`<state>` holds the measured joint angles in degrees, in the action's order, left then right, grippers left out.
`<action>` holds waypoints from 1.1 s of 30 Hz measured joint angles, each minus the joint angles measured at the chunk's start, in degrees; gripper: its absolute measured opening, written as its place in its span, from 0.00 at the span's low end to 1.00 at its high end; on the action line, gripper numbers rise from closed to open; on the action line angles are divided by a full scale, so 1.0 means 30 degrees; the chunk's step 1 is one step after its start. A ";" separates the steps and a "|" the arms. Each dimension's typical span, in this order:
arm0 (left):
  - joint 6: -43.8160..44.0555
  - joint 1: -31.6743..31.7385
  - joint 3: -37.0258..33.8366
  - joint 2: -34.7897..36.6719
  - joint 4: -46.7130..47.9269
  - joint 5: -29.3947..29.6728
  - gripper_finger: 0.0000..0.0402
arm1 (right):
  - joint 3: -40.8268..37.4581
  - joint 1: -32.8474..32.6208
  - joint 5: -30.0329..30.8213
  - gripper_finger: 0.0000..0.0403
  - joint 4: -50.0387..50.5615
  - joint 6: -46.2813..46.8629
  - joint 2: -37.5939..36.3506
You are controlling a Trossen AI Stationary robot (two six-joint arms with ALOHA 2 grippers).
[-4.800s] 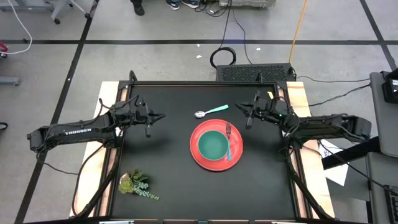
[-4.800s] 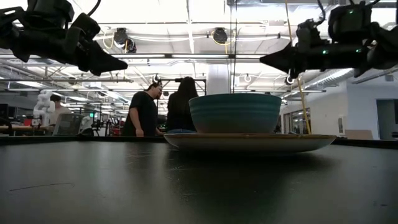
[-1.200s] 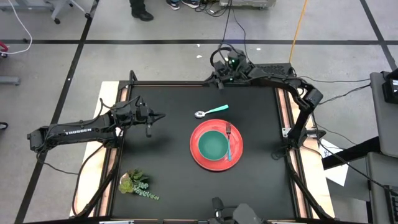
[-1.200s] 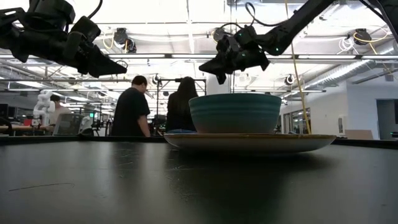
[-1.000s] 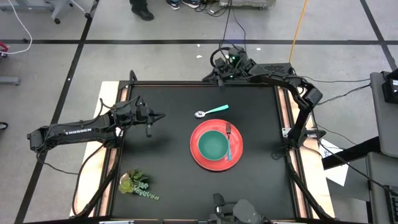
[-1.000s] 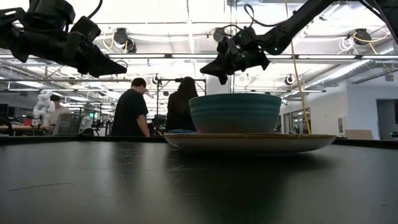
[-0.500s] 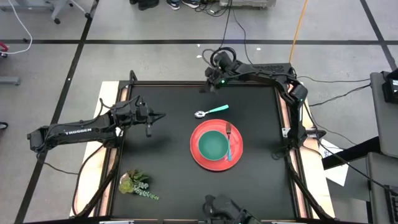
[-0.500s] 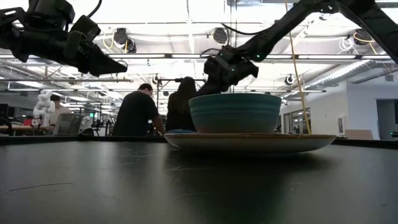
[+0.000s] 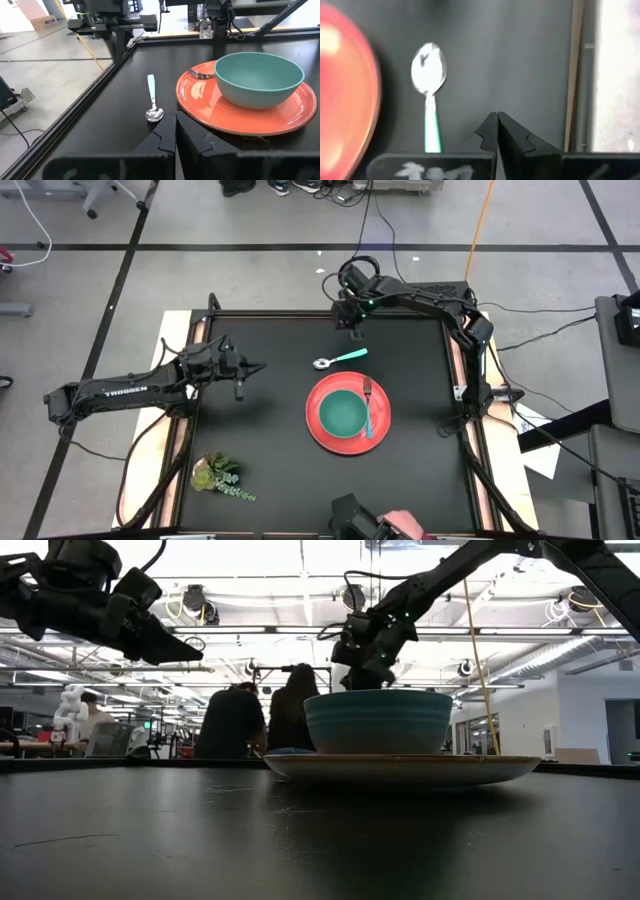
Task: Set table place
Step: Put the blue spoon into the green bowl
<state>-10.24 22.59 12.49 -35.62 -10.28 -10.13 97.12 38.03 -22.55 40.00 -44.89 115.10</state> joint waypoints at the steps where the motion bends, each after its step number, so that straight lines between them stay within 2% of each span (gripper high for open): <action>1: -0.0006 0.0000 0.0000 -0.0007 0.0081 0.0000 0.04 | 0.0000 -0.0039 0.0003 0.00 0.0519 -0.0909 0.0003; 4: -0.0006 0.0000 0.0000 0.0000 0.0192 0.0000 0.04 | 0.0000 -0.0257 0.0022 0.00 0.1427 -0.2386 0.0003; 9: -0.0006 -0.0004 0.0000 0.0000 0.0322 0.0000 0.04 | 0.0000 -0.0766 0.0248 0.00 0.1670 -0.2712 0.0003; 14: -0.0006 -0.0007 0.0000 0.0000 0.0386 0.0000 0.04 | 0.0000 -0.1763 0.2123 0.00 0.1443 -0.2315 0.0003; 18: -0.0006 -0.0006 0.0000 0.0000 0.0385 0.0000 0.04 | -0.0007 -0.2400 0.2121 0.02 0.0580 -0.2312 0.0003; 22: 0.0009 -0.0006 0.0000 -0.0001 0.0394 0.0000 0.04 | -0.0007 -0.2773 0.2596 0.09 0.0395 -0.2241 0.0003; 29: 0.0047 -0.0007 0.0000 -0.0005 0.0529 0.0000 0.04 | -0.0015 -0.2947 0.2536 0.27 0.0440 -0.1669 0.0003; 33: 0.0008 -0.0007 0.0000 -0.0007 0.0531 0.0000 0.04 | -0.0015 -0.2971 0.2429 0.32 0.0512 -0.1341 0.0183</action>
<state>-10.22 22.57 12.49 -35.64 -8.69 -10.13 97.08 29.12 -15.27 41.54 -48.91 115.65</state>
